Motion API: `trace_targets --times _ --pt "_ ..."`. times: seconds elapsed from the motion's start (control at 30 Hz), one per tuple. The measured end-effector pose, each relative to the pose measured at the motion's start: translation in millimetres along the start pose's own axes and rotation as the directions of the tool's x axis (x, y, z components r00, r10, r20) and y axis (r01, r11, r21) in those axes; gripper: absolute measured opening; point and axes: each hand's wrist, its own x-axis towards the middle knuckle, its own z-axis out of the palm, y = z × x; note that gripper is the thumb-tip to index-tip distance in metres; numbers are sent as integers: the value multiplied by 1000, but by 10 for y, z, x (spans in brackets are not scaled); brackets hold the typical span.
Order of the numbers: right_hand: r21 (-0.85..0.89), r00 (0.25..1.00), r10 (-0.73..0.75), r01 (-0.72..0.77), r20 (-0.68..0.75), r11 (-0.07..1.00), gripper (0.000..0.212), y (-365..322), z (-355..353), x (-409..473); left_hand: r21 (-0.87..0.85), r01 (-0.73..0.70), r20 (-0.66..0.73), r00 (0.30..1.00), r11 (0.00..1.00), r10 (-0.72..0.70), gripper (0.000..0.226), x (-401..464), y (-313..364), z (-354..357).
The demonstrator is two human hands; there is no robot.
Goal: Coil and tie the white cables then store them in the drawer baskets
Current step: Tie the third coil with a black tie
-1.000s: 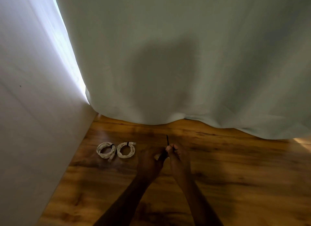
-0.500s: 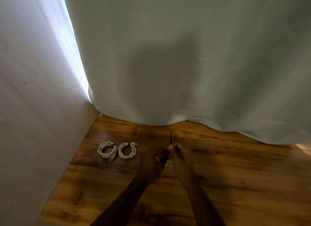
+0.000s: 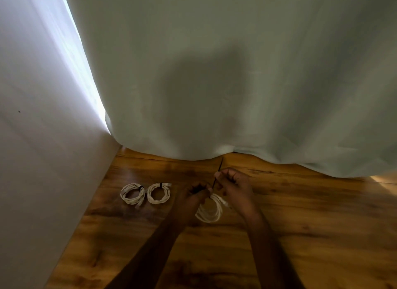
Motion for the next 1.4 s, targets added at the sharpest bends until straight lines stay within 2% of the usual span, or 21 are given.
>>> trace_targets --times 0.17,0.33,0.4,0.47,0.63,0.73,0.83,1.07,1.2,1.27,1.4 --pt "110 998 63 -60 -23 992 17 -7 -29 -10 -144 3 44 999 990 4 25 -10 64 22" --pt "325 975 219 -216 30 921 19 0 -4 -29 -134 -74 96 992 988 88 6 -24 59 -12" --pt "379 966 255 -252 42 891 18 -24 -4 -36 -144 -72 126 988 987 90 11 -43 51 -15" --pt "374 972 232 -231 42 898 17 -19 -14 -36 -161 -55 131 988 985 77 11 -62 52 -21" --pt "285 994 98 -107 47 952 16 31 -24 -47 -169 59 16 998 984 -58 22 -62 92 1" --pt "146 997 -82 81 2 986 12 23 -27 -49 -72 1 -36 999 997 -4 18 -29 85 -17" --pt "44 973 -232 232 8 972 10 56 -1 -67 26 -40 -71 997 999 42 18 30 69 -61" --pt "5 940 -337 337 48 941 12 134 23 -105 84 -89 -74 993 993 95 9 95 -18 -109" --pt "-44 945 -310 316 102 948 11 192 25 -189 49 -75 -51 996 996 77 12 81 -26 -120" --pt "-148 923 -370 383 107 912 13 270 1 -184 57 -58 -61 996 997 62 14 83 -40 -130" --pt "-425 867 -478 488 138 763 12 347 -36 -226 -5 -35 -93 995 999 35 15 81 -31 -124"
